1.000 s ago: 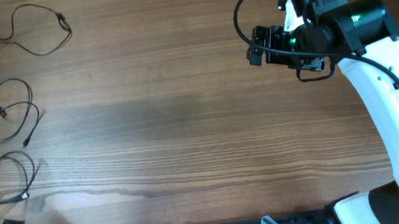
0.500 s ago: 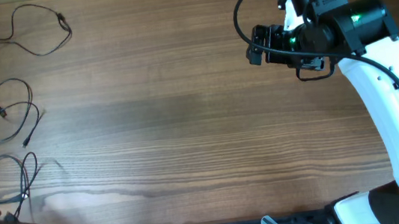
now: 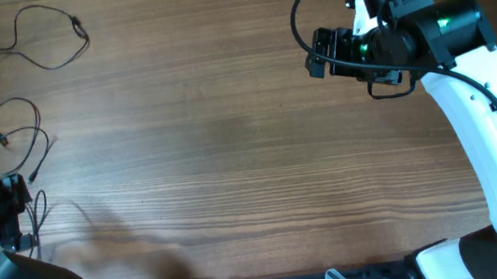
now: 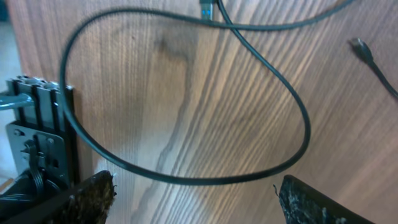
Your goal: Untangle cables
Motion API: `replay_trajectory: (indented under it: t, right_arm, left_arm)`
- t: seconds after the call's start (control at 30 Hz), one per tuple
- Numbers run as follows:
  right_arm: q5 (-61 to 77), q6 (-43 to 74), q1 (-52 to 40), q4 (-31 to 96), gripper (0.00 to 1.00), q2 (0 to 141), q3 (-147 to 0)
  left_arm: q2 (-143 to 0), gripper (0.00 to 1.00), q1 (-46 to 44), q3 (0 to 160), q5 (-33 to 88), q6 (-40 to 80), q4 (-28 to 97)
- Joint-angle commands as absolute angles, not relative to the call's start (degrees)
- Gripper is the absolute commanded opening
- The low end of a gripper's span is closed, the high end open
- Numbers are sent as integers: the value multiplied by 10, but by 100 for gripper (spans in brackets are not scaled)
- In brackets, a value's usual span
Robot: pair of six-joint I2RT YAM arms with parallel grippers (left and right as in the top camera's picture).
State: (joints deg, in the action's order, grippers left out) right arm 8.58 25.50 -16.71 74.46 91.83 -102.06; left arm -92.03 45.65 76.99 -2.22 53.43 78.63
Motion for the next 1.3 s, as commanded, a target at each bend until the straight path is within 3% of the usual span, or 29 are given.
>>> replay_trajectory:
  t: [0.0,0.13,0.37,0.5,0.6,0.77,0.93,1.03,1.27]
  right_arm:
    - [91,256,-169,743,100,924,-1019]
    - [91,256,-169,742,100,924,-1019]
    - [91,256,-169,742,100,924,-1019]
    - [91,256,-169,744,100,924,-1019]
    - [91,256,-169,746,100,924,-1019]
    - [91,257,-169,744,100,924,-1019]
    - [91,256,-169,744,100,924,-1019]
    - [91,256,-169,744,100,924,-1019]
    - [91,256,-170,747,100,924,-1019]
  left_arm:
    - [-919,86,451,767,-61,562,788]
    - [-919,75,451,766,-61,562,781]
    - [-919,80,451,670,-53,562,708]
    - [-919,74,451,628,-53,595,643]
    - [-919,58,451,560,-50,639,564]
    - [-919,54,451,486,-24,639,416]
    - [-921,51,451,468,2,639,367]
    - [-925,40,451,468,2,642,366]
    - [-985,46,451,468,2,682,309]
